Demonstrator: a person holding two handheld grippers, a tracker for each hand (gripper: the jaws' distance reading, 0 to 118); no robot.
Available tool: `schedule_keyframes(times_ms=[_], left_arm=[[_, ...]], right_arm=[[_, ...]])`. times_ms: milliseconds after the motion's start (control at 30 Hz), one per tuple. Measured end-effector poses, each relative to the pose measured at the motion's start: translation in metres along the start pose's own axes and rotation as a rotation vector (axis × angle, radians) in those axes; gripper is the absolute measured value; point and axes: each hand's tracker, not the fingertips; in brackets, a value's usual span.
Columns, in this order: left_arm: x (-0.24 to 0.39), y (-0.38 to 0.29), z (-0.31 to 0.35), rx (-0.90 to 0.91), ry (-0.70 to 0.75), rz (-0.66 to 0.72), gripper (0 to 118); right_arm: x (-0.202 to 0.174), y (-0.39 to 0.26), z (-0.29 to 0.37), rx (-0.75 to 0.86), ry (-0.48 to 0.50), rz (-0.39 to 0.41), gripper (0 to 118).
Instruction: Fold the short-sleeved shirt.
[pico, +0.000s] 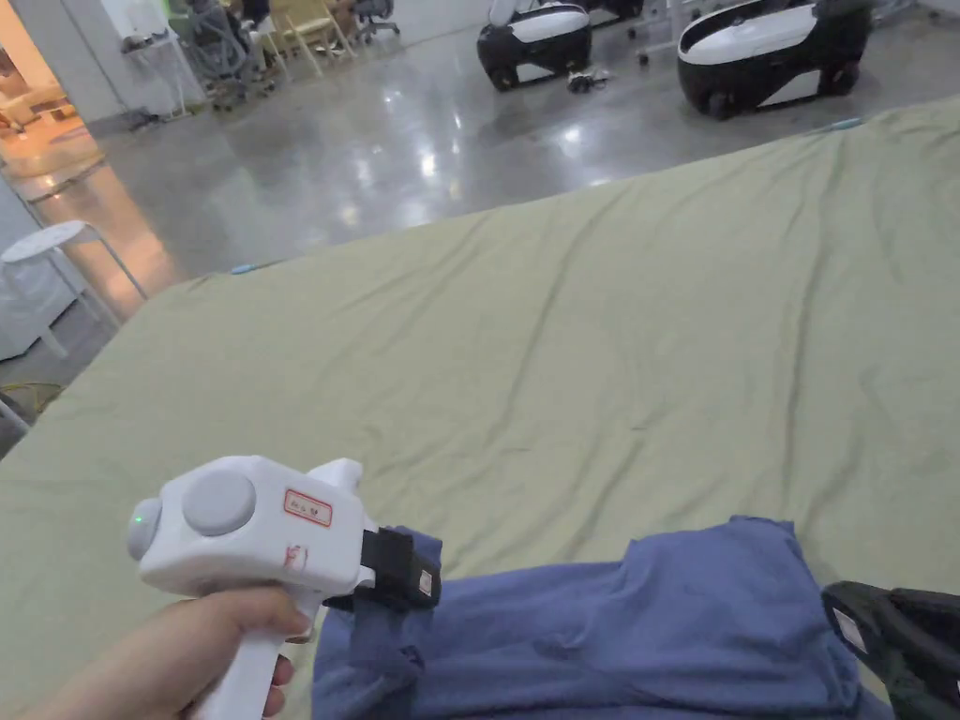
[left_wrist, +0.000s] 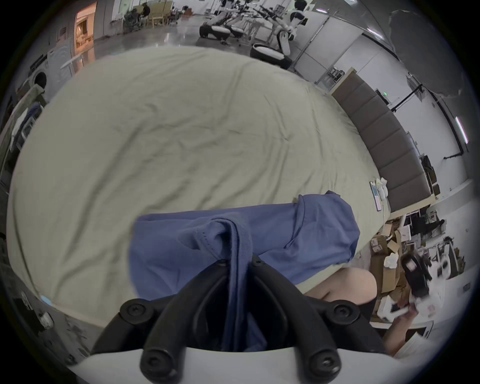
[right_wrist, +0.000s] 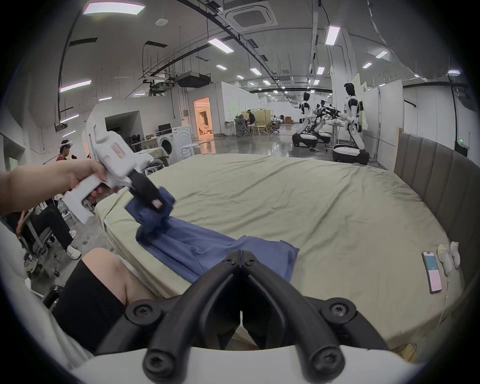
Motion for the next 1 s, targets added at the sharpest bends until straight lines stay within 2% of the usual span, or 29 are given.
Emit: schedule_keyframes(times_ms=[33,67,133,167,200,267,333,367,400,433,467,500,533,600,700,767,867,1000], left_arm=[[0.006,0.0,-0.014,-0.002,-0.007,0.014,9],[0.009,-0.001,-0.024,-0.004,-0.027,0.026,20],[0.022,-0.005,-0.038,-0.032,-0.164,0.046,76],[0.024,-0.007,-0.036,0.002,-0.232,0.084,97],[0.026,-0.008,-0.029,0.045,-0.295,0.121,108],[0.029,-0.011,-0.008,0.114,-0.358,0.134,108],[0.023,-0.016,0.01,0.157,-0.309,0.09,105],[0.02,-0.017,0.014,0.168,-0.225,0.043,98],[0.027,-0.024,0.019,0.182,-0.12,-0.019,65],[0.025,-0.026,0.014,0.192,-0.001,-0.08,21],[0.025,-0.026,0.003,0.167,0.093,-0.103,0],[0.021,-0.027,-0.011,0.126,0.231,-0.087,0],[0.008,-0.02,-0.03,0.082,0.249,-0.084,0],[0.004,-0.021,-0.054,0.049,0.183,-0.094,0],[0.016,-0.028,-0.089,0.017,0.186,-0.049,0],[0.034,-0.034,-0.102,0.008,0.158,-0.105,0],[0.061,-0.04,-0.097,0.011,0.138,-0.245,0],[0.068,-0.05,-0.053,0.011,-0.039,-0.302,0]], right_arm=[[0.003,-0.003,0.006,-0.006,-0.019,0.009,0],[0.006,-0.005,0.012,-0.012,-0.038,0.015,0],[0.014,-0.011,0.021,-0.019,-0.065,0.009,0],[0.019,-0.013,0.024,-0.02,-0.067,-0.003,0],[0.025,-0.015,0.027,-0.02,-0.065,-0.027,0],[0.033,-0.018,0.034,-0.003,-0.072,-0.072,0],[0.039,-0.018,0.041,0.007,-0.081,-0.084,0],[0.04,-0.017,0.042,0.011,-0.085,-0.087,0],[0.042,-0.016,0.044,0.018,-0.091,-0.089,0],[0.042,-0.015,0.046,0.026,-0.096,-0.089,0],[0.043,-0.014,0.046,0.029,-0.096,-0.087,0],[0.041,-0.012,0.046,0.03,-0.095,-0.083,0],[0.04,-0.01,0.045,0.031,-0.096,-0.077,0],[0.038,-0.009,0.045,0.031,-0.103,-0.066,0],[0.032,-0.009,0.045,0.02,-0.106,-0.06,0],[0.028,-0.009,0.046,0.01,-0.113,-0.053,0],[0.024,-0.009,0.044,-0.002,-0.123,-0.049,0],[0.016,-0.003,0.034,-0.019,-0.12,-0.053,0]])
